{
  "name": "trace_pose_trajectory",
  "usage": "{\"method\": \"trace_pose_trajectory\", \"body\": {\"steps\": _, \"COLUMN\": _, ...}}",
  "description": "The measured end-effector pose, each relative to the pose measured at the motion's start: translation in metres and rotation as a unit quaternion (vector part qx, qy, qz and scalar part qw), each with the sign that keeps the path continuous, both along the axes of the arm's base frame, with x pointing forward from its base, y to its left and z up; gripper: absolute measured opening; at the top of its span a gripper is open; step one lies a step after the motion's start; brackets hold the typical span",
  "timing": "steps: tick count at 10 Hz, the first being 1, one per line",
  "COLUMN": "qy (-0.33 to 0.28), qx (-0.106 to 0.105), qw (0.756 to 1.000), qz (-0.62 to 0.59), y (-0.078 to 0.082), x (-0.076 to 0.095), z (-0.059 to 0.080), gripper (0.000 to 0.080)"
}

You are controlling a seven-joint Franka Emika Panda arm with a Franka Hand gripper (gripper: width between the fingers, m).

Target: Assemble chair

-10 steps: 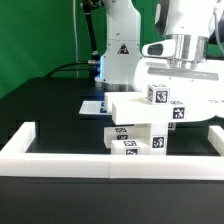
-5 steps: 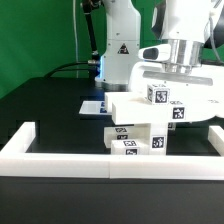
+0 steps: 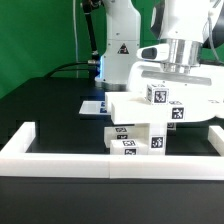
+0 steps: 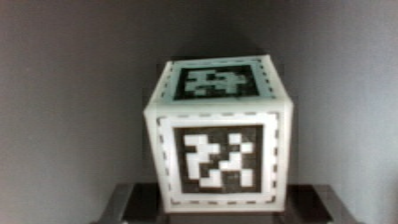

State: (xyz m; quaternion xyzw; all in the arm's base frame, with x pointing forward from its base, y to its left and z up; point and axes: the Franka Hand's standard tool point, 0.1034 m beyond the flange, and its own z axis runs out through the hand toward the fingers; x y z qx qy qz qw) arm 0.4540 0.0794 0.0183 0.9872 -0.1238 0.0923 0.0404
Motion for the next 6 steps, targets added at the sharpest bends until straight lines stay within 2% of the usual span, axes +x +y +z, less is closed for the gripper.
{"method": "trace_pose_trajectory", "body": {"steps": 4, "qy": 0.000, "qx": 0.000, "qw": 1.000, "qz": 0.000, "y": 0.000, "x": -0.002, "z": 0.000, "gripper": 0.0284}}
{"method": "trace_pose_trajectory", "body": {"steps": 6, "qy": 0.004, "qx": 0.005, "qw": 1.000, "qz": 0.002, "y": 0.004, "x": -0.012, "z": 0.005, "gripper": 0.0284}}
